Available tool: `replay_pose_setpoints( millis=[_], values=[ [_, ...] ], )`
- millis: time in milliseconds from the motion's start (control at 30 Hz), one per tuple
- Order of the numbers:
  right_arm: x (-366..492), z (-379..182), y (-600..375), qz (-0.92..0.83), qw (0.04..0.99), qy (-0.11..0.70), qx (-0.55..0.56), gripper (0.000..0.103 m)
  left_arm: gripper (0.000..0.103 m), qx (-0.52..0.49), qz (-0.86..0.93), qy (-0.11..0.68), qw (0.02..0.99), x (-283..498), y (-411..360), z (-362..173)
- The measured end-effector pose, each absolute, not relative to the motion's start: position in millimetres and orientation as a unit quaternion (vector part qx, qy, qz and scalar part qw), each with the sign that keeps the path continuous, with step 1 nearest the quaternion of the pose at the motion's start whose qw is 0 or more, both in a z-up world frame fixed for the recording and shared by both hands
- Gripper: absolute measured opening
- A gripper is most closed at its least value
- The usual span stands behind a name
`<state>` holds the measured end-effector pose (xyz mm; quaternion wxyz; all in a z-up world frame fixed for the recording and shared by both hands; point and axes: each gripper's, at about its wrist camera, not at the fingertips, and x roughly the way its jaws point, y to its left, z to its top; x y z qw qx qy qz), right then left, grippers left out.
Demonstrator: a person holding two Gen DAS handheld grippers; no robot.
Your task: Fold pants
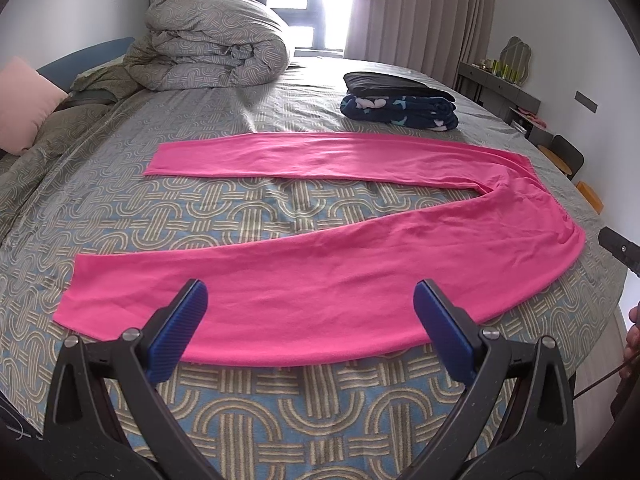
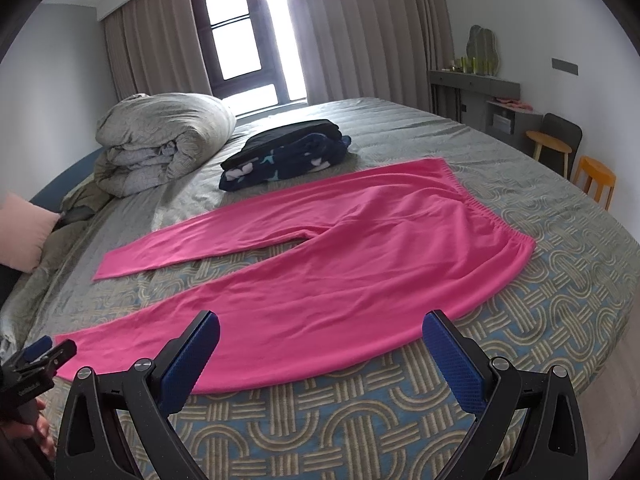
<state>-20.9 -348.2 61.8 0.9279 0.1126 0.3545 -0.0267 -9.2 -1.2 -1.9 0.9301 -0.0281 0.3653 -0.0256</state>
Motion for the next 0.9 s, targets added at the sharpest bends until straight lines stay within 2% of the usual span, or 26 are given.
replay_pose_setpoints(
  millis=[567,900],
  values=[
    [-21,57,-346,-0.022,0.926,0.359,0.118,0.103,0.102,-0.039,-0.025,0.369,0.928,-10,5,-4],
    [-21,52,-361,-0.032,0.923,0.361,0.131,0.103,0.102,-0.126,0.049,0.377,0.916,-25,75,-19]
  ],
)
